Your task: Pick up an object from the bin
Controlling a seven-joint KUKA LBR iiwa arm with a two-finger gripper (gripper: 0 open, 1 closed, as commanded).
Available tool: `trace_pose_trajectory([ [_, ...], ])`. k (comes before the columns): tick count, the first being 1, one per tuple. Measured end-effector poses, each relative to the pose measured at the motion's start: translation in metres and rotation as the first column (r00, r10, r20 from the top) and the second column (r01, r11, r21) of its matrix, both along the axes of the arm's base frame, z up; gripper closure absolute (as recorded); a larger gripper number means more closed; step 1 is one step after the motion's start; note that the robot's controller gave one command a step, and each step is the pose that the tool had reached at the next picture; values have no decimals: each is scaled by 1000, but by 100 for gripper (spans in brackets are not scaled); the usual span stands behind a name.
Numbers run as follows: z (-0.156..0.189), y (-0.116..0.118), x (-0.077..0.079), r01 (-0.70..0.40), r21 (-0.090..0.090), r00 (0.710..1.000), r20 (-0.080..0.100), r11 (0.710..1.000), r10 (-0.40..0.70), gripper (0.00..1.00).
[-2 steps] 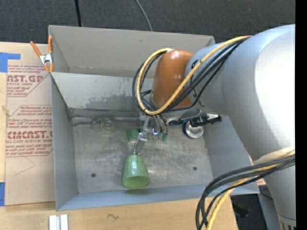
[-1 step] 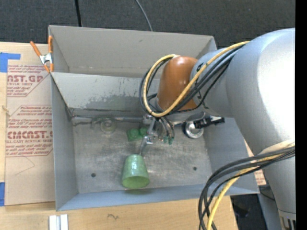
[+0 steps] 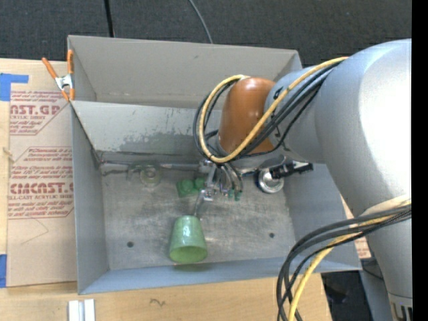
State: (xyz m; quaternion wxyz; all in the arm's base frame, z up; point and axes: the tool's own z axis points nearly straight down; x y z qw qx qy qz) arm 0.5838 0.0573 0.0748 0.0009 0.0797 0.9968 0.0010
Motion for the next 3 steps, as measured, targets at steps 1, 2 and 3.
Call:
trace_pose_trajectory([
  [1,3,0,1,0,0,1000,1,1000,0,100],
  [2,14,0,2,-1,-2,1000,1,1000,1,100],
  [3,118,1,4,-3,0,1000,8,1000,3,100],
])
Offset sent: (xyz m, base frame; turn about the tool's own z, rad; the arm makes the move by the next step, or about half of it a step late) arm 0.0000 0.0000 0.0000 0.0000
